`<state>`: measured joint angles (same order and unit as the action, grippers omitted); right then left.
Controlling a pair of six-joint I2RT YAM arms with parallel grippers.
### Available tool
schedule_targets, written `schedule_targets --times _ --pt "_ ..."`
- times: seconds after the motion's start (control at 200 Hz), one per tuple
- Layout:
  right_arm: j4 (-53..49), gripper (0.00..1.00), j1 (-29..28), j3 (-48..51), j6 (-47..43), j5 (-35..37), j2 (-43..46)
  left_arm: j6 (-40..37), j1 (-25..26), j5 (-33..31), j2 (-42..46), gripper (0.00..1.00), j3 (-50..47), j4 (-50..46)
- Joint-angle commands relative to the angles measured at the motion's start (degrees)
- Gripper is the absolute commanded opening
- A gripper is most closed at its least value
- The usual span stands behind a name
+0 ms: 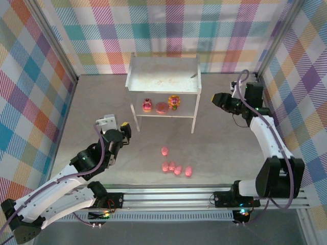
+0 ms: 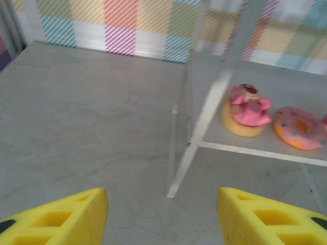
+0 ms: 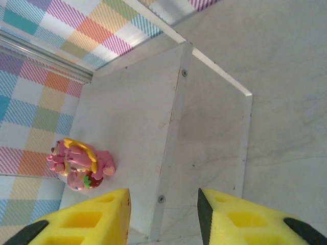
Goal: Place and organize the plastic toys onto the shelf
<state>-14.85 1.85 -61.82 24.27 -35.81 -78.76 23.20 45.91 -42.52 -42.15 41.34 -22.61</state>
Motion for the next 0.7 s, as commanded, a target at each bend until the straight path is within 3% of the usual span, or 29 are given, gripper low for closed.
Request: schedule_targets --times 0.0,0.07,0.28,0.695 --pt "6.6 0.36 -0.2 -2.4 1.9 -7.8 -4.1 2.7 -2.4 0.6 0.8 0.58 -1.1 0.0" --pt "8.9 0.28 -0.2 -3.5 2.2 -11.2 -7.1 2.6 -3.8 1.3 0.8 0.59 -1.8 0.4" --pt "17.5 0.26 -0.6 -3.5 3.5 -17.3 -10.7 2.4 -8.4 4.9 0.6 0.60 -3.0 2.2" --pt "11.3 0.23 -3.7 -11.6 -10.8 -22.6 -17.9 1.7 -15.1 9.7 -3.1 0.61 -3.0 6.0"
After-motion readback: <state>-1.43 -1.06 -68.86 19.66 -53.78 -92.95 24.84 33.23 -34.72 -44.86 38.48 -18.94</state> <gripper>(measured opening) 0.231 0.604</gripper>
